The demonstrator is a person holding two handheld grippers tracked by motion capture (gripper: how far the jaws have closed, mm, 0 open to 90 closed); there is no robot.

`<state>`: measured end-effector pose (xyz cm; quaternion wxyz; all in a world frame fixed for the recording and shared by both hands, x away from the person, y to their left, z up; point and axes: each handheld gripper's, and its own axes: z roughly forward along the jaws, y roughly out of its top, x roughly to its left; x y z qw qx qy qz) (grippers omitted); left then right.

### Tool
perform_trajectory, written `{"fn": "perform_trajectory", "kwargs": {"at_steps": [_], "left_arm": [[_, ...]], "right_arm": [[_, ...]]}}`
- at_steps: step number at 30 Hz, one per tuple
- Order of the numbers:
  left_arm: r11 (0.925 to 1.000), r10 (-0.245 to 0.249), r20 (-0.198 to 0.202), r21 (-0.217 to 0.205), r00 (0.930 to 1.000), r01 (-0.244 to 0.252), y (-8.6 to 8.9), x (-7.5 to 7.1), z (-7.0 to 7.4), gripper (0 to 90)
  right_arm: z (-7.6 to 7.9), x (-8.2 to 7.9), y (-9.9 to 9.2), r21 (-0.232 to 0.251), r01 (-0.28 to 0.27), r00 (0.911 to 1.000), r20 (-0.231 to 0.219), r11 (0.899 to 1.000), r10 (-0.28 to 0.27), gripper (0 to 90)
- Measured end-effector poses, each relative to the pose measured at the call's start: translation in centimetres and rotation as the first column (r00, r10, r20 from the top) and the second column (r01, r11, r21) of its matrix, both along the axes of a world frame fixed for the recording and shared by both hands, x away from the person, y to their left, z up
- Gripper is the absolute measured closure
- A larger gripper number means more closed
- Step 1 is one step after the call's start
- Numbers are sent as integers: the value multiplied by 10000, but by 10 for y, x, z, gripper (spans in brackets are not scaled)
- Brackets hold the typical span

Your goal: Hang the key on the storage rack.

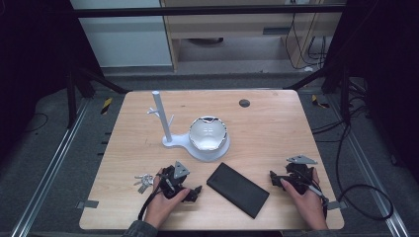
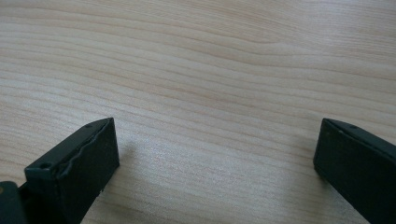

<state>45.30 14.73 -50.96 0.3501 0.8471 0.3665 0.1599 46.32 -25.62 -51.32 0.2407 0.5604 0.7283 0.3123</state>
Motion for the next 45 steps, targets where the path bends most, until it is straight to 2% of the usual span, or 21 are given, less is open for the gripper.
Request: {"fn": "perform_trajectory", "kwargs": {"at_steps": [3,6,8,9,10,12,17,19,20,22,23,24,26,29,31,34,36,39,41,43,45], "left_arm": [[9995,-323,77,-10,9994,323,2,0,3,52],[9990,-441,191,123,9988,439,4,-1,8,54],[9983,-479,22,329,9988,478,8,-1,15,60],[9971,-381,-176,652,9991,392,14,-1,27,66],[9971,-381,-176,652,9991,392,14,-1,27,76],[9942,-204,-410,1049,9990,246,21,1,40,84],[9802,331,-932,1976,9951,-141,43,10,70,117],[9735,596,-1001,2259,9932,-356,53,12,76,186],[9664,893,-1106,2500,9898,-592,63,12,81,223],[9638,1028,-1142,2573,9881,-706,68,11,82,253],[9600,1254,-1322,2661,9833,-867,77,9,83,299],[9600,1254,-1322,2661,9833,-867,77,9,83,320],[9588,1338,-1634,2709,9774,-859,85,8,80,347],[9502,1415,-1946,3019,9706,-780,92,10,75,409],[9494,1444,-2234,3057,9640,-713,97,12,70,492],[9467,1380,-2386,3172,9613,-571,100,12,66,527],[9465,1389,-2656,3189,9540,-490,104,12,62,581],[9442,1507,-2703,3244,9509,-574,106,13,61,591],[9469,1462,-2875,3177,9466,-498,109,14,58,588],[9414,1485,-2914,3342,9450,-449,110,15,54,587],[9429,1549,-2942,3288,9431,-522,111,15,52,584]], "right_arm": [[0,0,0,9,-2,10000,6,10000,2,5],[0,0,0,5,-60,10000,4,10000,60,5],[0,0,0,2,-62,10000,4,10000,62,5],[0,0,1,26,-67,10000,0,10000,67,5],[0,-1,1,21,-79,10000,1,10000,79,5],[0,-1,1,11,-87,10000,-1,10000,87,5],[0,-1,1,-27,-162,9999,-2,9999,162,4],[0,-1,1,-22,-217,9998,8,9998,217,5],[0,1,2,14,-285,9996,-10,9996,285,5],[0,2,3,24,-302,9995,-18,9995,302,5],[0,3,3,9,-333,9994,-7,9994,333,5],[0,3,3,9,-333,9994,-7,9994,333,5],[0,3,3,9,-348,9994,-8,9994,348,5],[0,3,4,9,-374,9993,-13,9993,374,5],[0,3,4,22,-392,9992,-9,9992,392,5],[0,3,3,17,-396,9992,-10,9992,396,5],[0,3,4,23,-390,9992,-9,9992,390,5],[0,3,4,22,-390,9992,-9,9992,390,5],[0,3,3,16,-395,9992,-10,9992,395,5],[0,3,4,20,-390,9992,-9,9992,390,5],[0,3,4,21,-392,9992,-6,9992,392,5]]}}
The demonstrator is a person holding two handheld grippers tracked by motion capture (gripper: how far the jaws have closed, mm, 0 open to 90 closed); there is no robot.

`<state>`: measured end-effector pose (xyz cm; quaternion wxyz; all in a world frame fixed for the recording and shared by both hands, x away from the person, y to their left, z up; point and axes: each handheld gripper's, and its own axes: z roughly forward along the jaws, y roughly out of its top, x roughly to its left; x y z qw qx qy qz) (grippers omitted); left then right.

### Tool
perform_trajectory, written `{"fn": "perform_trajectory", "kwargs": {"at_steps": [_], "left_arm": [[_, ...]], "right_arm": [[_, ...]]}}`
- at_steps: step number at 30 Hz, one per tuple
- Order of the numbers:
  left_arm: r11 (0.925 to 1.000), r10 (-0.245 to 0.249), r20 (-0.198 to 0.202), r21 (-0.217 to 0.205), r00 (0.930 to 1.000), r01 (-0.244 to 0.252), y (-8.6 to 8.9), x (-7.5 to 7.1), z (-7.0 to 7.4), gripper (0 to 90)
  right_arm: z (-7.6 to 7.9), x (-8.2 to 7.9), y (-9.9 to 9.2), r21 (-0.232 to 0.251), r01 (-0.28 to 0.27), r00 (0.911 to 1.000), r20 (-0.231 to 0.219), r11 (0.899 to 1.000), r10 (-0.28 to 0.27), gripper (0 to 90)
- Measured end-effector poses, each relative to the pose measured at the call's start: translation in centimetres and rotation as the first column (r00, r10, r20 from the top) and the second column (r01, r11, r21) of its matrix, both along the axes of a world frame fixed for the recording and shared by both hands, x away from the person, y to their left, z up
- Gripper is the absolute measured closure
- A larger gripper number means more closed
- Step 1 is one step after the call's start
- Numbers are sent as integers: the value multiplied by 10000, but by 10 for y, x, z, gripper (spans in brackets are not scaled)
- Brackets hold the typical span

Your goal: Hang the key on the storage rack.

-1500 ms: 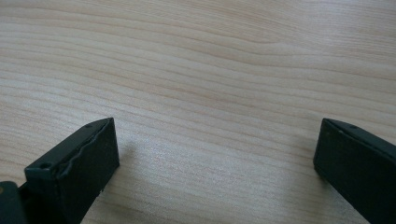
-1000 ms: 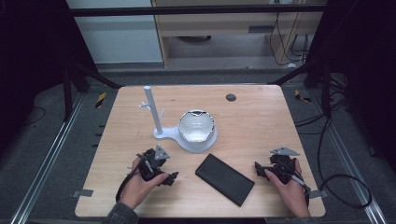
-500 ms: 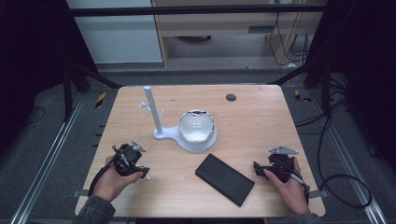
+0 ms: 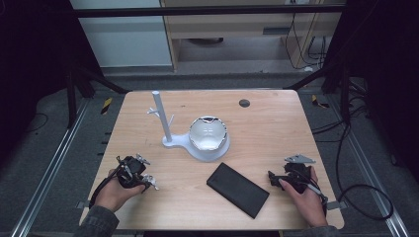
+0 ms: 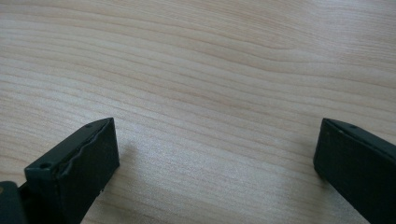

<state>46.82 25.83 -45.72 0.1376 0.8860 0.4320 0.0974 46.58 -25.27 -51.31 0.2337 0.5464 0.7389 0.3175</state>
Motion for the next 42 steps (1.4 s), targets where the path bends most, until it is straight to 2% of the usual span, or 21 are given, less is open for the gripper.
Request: {"fn": "perform_trajectory", "kwargs": {"at_steps": [12,18,21,29,30,32,33,37,40,42], "left_arm": [[9998,97,-68,-152,9999,-98,3,1,-5,576],[10000,-5,-207,4,9998,5,-1,2,-10,581],[9998,113,-192,-179,9998,-116,0,3,-10,584],[9996,-100,-95,-278,9999,97,-2,-1,-10,685],[9991,-40,-101,-416,9999,36,-2,-1,-10,685],[9985,-53,52,-549,10000,56,-1,-3,-7,747],[9987,-71,82,-504,9999,75,-1,-3,-7,781],[9986,-193,181,-496,9996,202,-4,-8,-4,818],[9987,-482,158,-170,9987,484,-10,-12,-5,858],[9980,-578,289,290,9979,570,-14,-14,-8,858]], "right_arm": [[0,0,0,-9,1,10000,-1,10000,-1,5],[0,0,0,-1,0,10000,-1,10000,0,4],[0,0,0,-6,-6,10000,1,10000,6,5],[0,0,0,-7,0,10000,-1,10000,0,5],[0,0,0,-7,0,10000,-1,10000,0,5],[0,0,0,-1,0,10000,-1,10000,0,5],[0,0,0,1,-1,10000,0,10000,1,5],[0,0,0,1,-2,10000,2,10000,2,5],[0,0,0,-8,-4,10000,0,10000,4,5],[0,0,0,-8,-4,10000,0,10000,4,5]]}}
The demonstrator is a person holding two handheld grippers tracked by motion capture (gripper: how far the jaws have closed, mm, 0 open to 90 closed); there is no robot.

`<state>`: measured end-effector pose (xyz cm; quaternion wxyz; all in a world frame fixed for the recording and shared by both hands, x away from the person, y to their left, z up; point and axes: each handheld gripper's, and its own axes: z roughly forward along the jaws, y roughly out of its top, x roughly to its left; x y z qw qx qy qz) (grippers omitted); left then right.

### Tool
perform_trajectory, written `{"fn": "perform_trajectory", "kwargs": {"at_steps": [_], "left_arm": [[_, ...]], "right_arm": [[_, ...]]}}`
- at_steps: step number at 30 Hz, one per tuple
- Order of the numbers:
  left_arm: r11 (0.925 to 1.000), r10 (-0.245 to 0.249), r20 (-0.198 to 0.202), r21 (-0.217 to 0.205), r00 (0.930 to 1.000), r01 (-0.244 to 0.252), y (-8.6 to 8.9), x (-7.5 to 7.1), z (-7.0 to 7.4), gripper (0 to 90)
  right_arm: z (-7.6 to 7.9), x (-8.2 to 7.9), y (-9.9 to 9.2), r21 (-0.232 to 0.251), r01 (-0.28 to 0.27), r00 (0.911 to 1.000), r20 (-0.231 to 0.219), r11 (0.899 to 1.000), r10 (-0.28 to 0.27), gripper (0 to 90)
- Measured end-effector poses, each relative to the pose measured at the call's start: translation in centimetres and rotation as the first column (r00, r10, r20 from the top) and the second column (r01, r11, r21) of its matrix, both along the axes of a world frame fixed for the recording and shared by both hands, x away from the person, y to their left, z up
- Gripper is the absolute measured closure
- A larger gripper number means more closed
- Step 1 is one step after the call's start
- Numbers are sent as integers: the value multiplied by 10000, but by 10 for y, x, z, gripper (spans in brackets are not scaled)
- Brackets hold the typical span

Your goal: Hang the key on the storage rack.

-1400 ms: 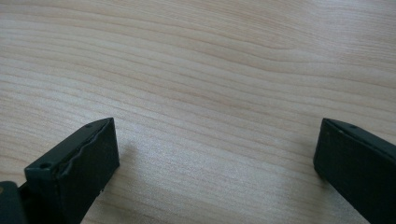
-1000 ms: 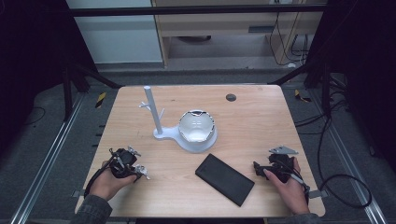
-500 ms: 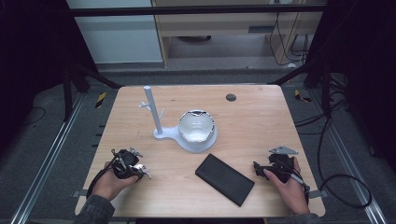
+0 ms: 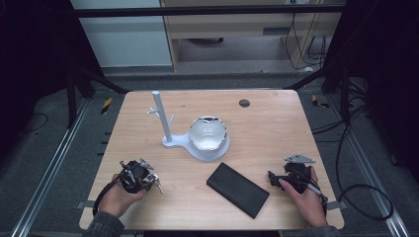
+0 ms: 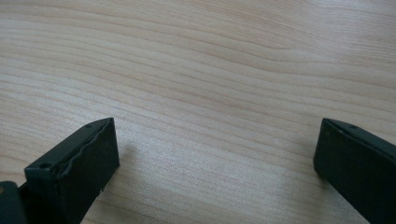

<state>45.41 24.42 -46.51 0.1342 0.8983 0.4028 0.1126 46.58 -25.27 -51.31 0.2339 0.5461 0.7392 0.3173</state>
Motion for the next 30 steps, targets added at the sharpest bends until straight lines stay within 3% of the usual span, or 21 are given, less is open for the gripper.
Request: {"fn": "perform_trajectory", "kwargs": {"at_steps": [1,11,21,24,25,26,30], "left_arm": [[9999,-59,14,149,10000,59,-2,-1,-2,858],[9998,-123,28,-161,9999,124,0,0,1,861],[9986,-222,587,-463,9980,250,11,12,60,862],[9987,-272,655,-411,9975,299,15,18,78,862],[9988,-296,751,-377,9967,325,16,23,90,862],[9988,-296,751,-377,9967,325,16,23,90,862],[9989,-416,1024,-192,9939,438,17,29,112,862]], "right_arm": [[0,0,0,8,0,10000,0,10000,0,5],[0,0,0,2,0,10000,-2,10000,0,5],[0,0,0,12,-14,10000,-14,10000,14,5],[0,0,0,10,-29,10000,-13,10000,29,5],[0,0,0,11,-27,10000,-18,10000,27,5],[0,0,0,9,-31,10000,-28,10000,31,5],[0,0,0,19,-24,10000,-39,10000,24,5]]}}
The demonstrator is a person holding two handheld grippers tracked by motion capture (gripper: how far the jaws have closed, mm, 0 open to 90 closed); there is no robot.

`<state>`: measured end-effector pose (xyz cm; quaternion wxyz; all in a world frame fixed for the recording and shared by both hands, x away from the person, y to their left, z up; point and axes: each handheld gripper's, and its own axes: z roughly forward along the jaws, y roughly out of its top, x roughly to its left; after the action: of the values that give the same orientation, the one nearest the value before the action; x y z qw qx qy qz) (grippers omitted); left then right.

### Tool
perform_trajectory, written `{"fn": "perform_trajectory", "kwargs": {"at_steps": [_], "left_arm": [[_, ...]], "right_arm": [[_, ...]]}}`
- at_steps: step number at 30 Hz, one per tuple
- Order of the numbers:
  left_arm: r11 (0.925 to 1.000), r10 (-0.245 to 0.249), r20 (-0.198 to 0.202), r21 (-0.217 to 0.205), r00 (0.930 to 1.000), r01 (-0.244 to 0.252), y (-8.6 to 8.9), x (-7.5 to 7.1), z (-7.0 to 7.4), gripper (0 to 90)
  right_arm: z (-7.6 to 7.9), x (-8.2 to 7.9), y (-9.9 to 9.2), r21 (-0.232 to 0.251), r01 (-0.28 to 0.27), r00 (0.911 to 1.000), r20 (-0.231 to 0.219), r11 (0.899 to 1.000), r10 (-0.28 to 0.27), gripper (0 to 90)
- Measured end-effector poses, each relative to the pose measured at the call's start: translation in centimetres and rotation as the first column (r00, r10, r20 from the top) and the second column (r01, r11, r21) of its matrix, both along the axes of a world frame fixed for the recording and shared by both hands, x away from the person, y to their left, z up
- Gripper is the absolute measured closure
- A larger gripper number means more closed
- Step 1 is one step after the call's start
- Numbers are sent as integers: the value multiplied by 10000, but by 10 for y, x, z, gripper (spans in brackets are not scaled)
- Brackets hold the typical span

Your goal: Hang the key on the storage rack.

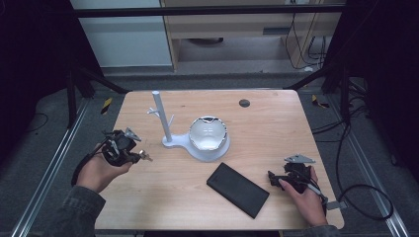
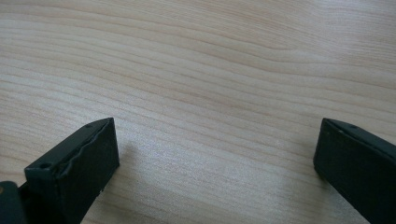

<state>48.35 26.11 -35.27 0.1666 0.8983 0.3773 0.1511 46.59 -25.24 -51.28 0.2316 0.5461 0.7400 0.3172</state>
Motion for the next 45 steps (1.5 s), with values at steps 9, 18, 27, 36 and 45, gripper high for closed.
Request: {"fn": "perform_trajectory", "kwargs": {"at_steps": [9,18,27,36,45], "left_arm": [[10000,-92,92,-7,9999,92,-4,5,20,862],[9998,94,312,-150,9995,-90,3,19,49,861],[9998,189,619,-93,9979,-184,6,24,73,861],[9998,204,814,40,9965,-208,5,30,83,862],[9991,406,949,44,9947,-412,0,37,99,862]], "right_arm": [[0,0,0,-1,-29,10000,3,10000,29,5],[0,-1,0,-71,-118,9999,29,9999,119,5],[-1,-1,0,-106,-140,9999,48,9998,140,5],[-1,-1,0,-112,-151,9999,47,9998,151,5],[-1,-1,1,-98,-156,9999,59,9998,157,5]]}}
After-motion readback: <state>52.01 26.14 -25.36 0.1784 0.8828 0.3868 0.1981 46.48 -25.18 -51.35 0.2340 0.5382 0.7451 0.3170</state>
